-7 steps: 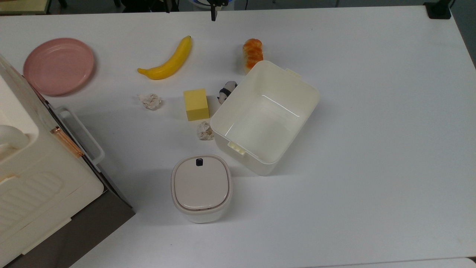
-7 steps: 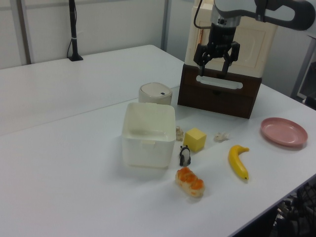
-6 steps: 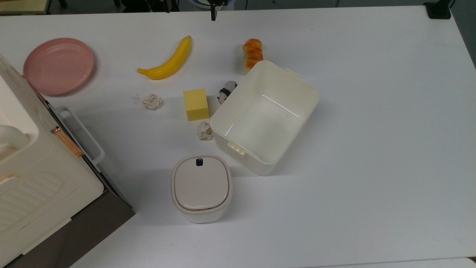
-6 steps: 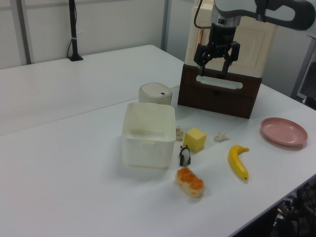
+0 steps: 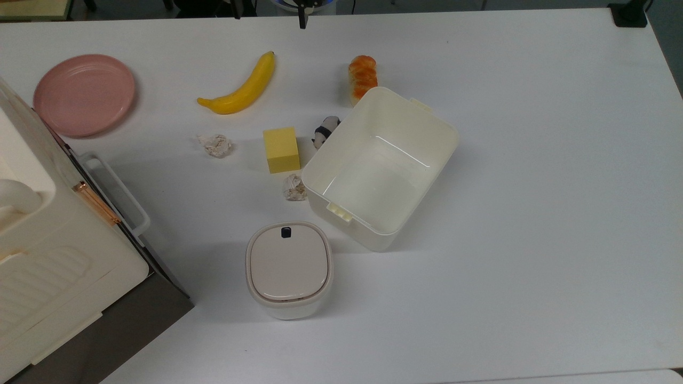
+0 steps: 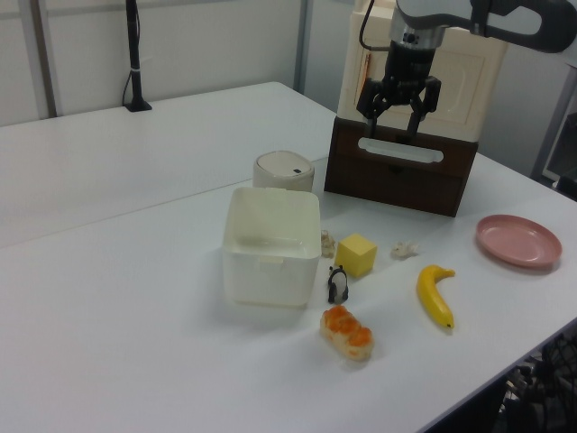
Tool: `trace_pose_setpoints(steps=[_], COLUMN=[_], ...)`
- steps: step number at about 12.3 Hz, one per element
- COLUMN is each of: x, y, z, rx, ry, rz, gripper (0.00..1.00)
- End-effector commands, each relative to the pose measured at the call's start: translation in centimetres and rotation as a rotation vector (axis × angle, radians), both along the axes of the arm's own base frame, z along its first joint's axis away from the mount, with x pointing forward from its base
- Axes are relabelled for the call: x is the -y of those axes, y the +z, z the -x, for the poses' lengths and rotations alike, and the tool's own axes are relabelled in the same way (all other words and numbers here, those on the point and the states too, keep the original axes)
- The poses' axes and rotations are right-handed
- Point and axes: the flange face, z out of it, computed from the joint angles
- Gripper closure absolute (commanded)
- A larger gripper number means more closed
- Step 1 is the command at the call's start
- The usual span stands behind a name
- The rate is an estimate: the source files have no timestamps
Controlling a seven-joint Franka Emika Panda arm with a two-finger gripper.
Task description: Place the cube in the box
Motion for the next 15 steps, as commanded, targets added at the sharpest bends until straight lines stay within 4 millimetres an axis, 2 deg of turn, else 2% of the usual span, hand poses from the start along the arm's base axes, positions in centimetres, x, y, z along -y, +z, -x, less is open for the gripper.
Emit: trace_pose_setpoints(steps=[1,5,8,12,15], x=[0.6,0.5,0.4,0.4,1.3], y=[0.3,0.1,-1.0,-2.4,-4.3], z=[0.9,0.9,0.7,0.7,0.9], rx=[-0.017,-0.012,-0.003,0.017,-0.012], ry=[0.047,0.06,0.1,0.206,0.403], rz=[-0.02,-0.019,-0.016,-0.01,-0.007], gripper=[0.0,0.0,0.0,0.0,0.0])
